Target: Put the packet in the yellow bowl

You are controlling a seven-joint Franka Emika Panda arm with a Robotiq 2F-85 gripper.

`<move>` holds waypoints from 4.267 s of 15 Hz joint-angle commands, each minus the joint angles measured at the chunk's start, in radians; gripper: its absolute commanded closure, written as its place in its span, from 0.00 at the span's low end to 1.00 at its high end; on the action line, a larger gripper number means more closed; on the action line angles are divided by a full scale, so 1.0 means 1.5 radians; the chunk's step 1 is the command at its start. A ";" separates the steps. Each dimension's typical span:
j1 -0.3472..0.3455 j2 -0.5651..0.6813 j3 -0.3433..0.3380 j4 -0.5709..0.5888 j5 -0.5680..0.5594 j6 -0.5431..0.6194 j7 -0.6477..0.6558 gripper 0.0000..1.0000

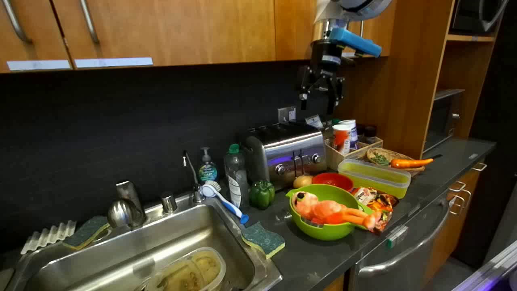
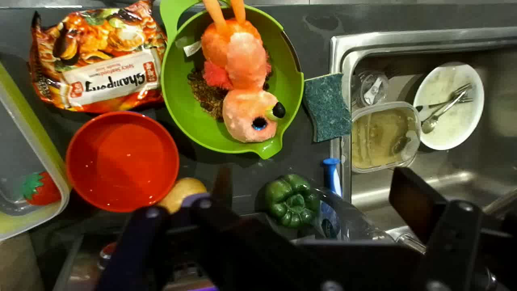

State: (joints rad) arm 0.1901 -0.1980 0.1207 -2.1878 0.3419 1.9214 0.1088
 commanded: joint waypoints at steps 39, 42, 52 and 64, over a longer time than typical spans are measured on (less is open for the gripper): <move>-0.097 -0.155 -0.112 -0.316 0.050 0.063 -0.024 0.00; -0.099 -0.137 -0.105 -0.322 0.072 0.079 -0.013 0.00; -0.106 -0.004 -0.110 -0.333 0.187 0.255 -0.010 0.00; -0.121 -0.003 -0.083 -0.423 0.098 0.362 0.173 0.00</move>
State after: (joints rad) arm 0.0279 -0.1481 -0.0302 -2.7653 0.5526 2.4322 0.2895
